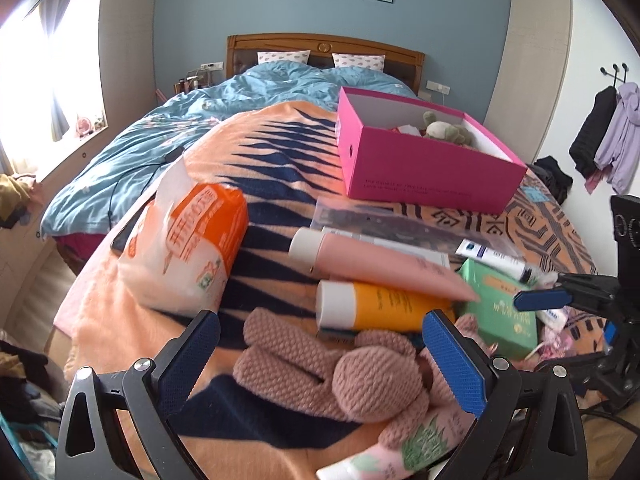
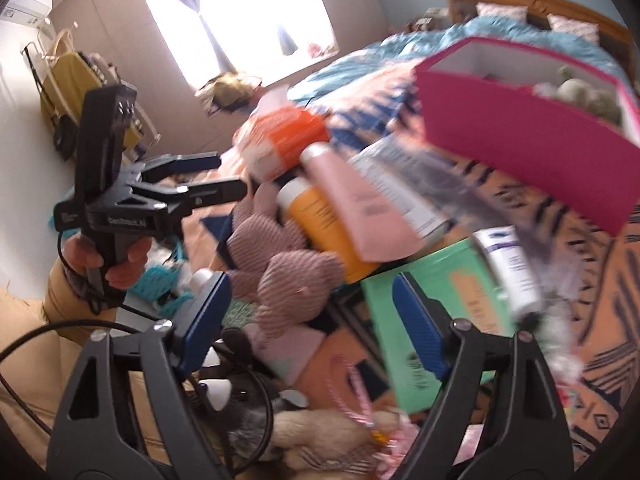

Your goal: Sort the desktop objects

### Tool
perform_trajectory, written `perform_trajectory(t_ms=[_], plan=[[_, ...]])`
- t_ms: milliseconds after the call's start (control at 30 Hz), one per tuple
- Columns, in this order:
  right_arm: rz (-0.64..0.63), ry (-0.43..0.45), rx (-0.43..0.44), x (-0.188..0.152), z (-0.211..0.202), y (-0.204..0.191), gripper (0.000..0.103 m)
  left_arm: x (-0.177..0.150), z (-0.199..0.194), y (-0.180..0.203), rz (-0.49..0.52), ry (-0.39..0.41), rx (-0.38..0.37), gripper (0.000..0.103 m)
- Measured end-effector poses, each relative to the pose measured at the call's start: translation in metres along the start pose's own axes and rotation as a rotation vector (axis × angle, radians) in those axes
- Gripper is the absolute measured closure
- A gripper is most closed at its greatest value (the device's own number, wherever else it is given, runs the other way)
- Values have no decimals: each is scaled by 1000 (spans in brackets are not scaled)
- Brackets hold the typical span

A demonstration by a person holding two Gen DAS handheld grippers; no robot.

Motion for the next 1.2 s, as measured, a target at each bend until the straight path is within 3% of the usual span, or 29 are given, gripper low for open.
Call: perform_trajectory(t_ms=[267, 500, 633, 900, 1033, 1200], plan=[[44, -76, 31, -4, 22, -1, 22, -17, 5, 0, 4, -41, -33, 0], [81, -123, 30, -7, 41, 3, 31, -28, 9, 4, 34, -71, -68, 0], [84, -122, 11, -7, 45, 6, 53, -36, 21, 12, 77, -118, -69, 0], [68, -72, 8, -4, 39, 8, 58, -34, 30, 19, 49, -139, -160, 9], [35, -40, -4, 0, 27, 5, 59, -29, 26, 37, 61, -137, -272, 22], [51, 0, -32, -3, 1, 13, 63, -31, 27, 51, 74, -146, -346, 22]])
Point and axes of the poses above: each gripper's, at about its wrist camera, not at the fingertips, and z roughly the way its jaws point, y to its right, x to its top, the point moved 2 cm from there along z, roughly the way its jaws point, and after that the axes turned 12 degrees about x, right-handed, at the moved point
